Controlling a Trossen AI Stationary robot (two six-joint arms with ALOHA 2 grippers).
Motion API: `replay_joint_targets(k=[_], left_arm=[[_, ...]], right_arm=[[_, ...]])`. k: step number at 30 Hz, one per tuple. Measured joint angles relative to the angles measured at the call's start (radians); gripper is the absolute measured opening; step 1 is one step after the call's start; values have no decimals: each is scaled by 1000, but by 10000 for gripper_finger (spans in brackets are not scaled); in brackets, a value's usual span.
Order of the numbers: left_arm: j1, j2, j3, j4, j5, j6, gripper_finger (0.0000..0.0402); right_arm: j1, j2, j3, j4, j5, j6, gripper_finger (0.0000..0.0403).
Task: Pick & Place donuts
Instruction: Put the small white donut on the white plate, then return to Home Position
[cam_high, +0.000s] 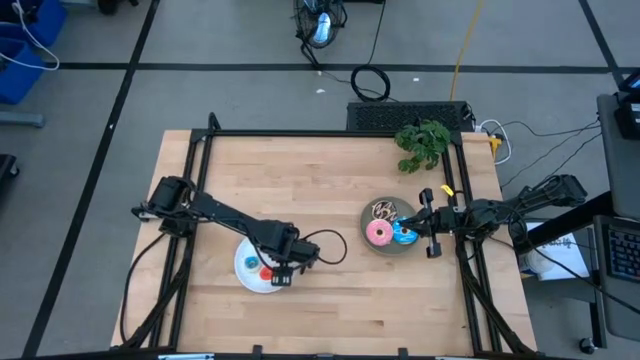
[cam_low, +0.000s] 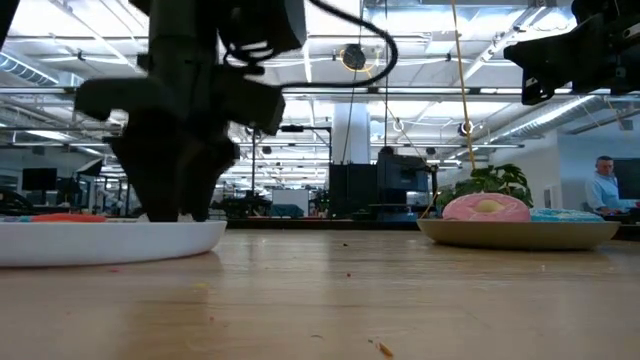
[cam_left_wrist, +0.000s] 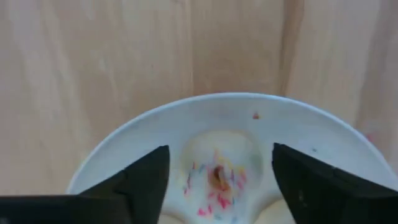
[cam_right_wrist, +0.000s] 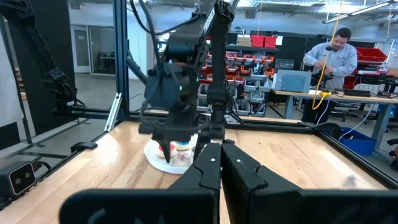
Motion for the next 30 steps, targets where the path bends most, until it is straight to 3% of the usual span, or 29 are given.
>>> replay_joint_targets(k=[5, 9, 13, 19, 24, 30], left_arm=[[-8, -11, 115, -118, 0, -10, 319], [-33, -24, 244, -249, -2, -19, 315], [-99, -72, 343, -370, -26, 73, 262], [-191, -288, 409, -463, -210, 8, 125], [-303, -589, 276, -242, -472, 42, 18], [-353, -973, -174, 217, -574, 203, 12]], right_arm=[[0, 0, 0, 0, 0, 0, 0], [0, 0, 0, 3, 0, 0, 0], [0, 0, 0, 11, 0, 1, 0], [0, 1, 0, 16, -1, 26, 0], [0, 0, 0, 25, 0, 0, 0], [0, 1, 0, 23, 0, -26, 0]])
